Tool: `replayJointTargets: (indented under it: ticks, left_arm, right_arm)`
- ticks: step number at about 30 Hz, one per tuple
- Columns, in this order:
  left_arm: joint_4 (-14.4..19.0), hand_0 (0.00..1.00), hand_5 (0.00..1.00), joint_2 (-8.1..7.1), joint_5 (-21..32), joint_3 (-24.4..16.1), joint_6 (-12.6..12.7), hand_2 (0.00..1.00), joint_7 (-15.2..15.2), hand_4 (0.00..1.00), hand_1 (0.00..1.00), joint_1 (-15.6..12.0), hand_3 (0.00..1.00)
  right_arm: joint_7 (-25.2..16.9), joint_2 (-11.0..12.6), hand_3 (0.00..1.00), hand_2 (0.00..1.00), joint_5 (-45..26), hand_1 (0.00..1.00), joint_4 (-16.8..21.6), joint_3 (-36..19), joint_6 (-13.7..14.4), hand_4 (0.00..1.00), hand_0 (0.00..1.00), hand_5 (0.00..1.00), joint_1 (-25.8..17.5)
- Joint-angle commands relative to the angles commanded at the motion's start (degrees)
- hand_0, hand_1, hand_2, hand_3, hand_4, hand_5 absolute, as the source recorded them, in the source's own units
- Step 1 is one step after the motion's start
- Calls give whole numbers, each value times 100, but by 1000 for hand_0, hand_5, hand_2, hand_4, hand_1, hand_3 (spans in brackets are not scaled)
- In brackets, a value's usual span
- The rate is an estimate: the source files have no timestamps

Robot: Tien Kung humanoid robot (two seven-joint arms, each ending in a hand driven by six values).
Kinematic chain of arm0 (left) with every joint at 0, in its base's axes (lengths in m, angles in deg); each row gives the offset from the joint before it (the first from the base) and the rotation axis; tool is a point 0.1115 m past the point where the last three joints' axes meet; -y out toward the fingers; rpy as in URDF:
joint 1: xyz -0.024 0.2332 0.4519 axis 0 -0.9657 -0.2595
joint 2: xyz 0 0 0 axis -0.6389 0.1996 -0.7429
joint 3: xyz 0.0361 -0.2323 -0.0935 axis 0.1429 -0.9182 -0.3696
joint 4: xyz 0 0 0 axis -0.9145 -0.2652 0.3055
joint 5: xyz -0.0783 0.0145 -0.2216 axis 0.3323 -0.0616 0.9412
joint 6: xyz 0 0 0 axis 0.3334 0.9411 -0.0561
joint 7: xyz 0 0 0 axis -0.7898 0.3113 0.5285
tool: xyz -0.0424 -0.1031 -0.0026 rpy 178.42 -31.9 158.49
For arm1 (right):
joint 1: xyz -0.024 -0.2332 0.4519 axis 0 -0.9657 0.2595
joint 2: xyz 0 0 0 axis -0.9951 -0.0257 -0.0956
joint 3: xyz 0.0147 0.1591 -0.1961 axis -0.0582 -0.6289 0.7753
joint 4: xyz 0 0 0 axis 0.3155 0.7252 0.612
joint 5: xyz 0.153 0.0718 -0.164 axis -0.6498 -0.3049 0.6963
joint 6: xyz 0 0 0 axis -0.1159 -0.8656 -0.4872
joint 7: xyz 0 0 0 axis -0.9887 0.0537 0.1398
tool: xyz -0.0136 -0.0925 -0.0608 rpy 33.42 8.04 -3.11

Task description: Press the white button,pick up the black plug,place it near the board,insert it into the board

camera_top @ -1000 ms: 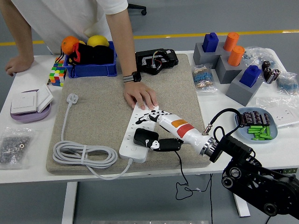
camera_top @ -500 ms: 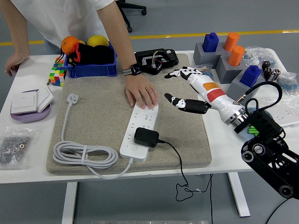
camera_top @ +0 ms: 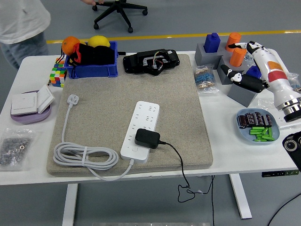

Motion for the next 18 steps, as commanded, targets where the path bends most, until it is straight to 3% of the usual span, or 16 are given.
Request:
replayJointTargets:
  ticks: [10, 18]
  left_arm:
    - [0, 624, 374, -3, 216, 444, -1, 640, 51, 588, 632, 274, 693]
    - [0, 624, 374, 15, 395, 785, 0, 640, 61, 588, 632, 397, 693]
  right_arm:
    - [-30, 79, 773, 792, -167, 832, 177, -778, -2, 868, 939, 701, -602]
    - [-62, -474, 776, 789, -247, 830, 371, -1791, -25, 881, 934, 699, -1029]
